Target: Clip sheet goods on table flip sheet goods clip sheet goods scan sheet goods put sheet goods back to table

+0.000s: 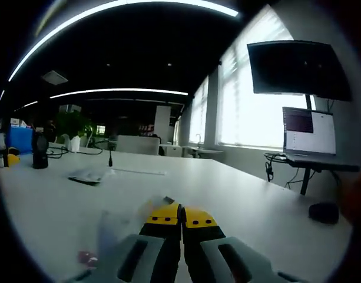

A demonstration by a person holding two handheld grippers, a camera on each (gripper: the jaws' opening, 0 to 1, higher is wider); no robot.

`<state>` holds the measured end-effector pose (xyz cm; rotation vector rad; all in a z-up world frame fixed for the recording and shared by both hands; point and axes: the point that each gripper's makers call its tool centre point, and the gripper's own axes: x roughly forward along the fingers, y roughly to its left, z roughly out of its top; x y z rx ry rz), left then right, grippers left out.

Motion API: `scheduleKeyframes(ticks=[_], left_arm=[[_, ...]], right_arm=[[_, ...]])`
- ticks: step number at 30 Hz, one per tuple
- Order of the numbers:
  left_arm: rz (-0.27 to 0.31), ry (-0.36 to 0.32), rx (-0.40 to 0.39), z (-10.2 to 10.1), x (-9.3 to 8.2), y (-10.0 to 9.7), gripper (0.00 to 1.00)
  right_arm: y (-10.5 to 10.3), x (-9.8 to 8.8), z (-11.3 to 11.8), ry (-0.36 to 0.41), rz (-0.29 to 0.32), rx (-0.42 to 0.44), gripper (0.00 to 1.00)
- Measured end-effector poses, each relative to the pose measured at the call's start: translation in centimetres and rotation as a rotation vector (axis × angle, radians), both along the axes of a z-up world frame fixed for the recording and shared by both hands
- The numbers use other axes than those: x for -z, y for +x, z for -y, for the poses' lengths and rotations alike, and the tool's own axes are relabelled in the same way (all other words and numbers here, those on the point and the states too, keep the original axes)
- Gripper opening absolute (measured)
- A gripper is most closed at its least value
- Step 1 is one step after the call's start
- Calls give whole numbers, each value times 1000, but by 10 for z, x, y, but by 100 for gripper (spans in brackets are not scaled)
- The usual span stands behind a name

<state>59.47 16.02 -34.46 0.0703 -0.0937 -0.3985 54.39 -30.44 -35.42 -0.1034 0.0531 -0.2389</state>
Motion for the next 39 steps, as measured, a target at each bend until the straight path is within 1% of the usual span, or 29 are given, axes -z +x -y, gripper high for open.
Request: scheduleKeyframes(ticks=[4,11,18,22,26,31,34,37,39], left_arm=[[-1,3,2,1,0,0,34],[-1,5,1,1,0,0,34],[0,6,-1,0,0,0,34],[0,7,-3,0,0,0,34],[1,8,-4,0,0,0,34],[2,9,-3,1,0,0,34],[2,9,-3,1,0,-1,34],[2,9,-4,0,0,0,34],[2,9,-5,0,0,0,34]], right_arm=[[0,5,4,-26,-18,19,0],[-2,13,7,-37,-45,30,0],[-1,26,10,-76,-107,36,0],[-1,36,14,-112,-159,48,0],[-3,43,15,-110,-185,53,0],[-4,43,16,-105,-186,56,0],[-4,42,17,-144,-188,48,0],[-5,39,18,-156,-180,48,2],[-6,36,20,-156,-168,56,6]])
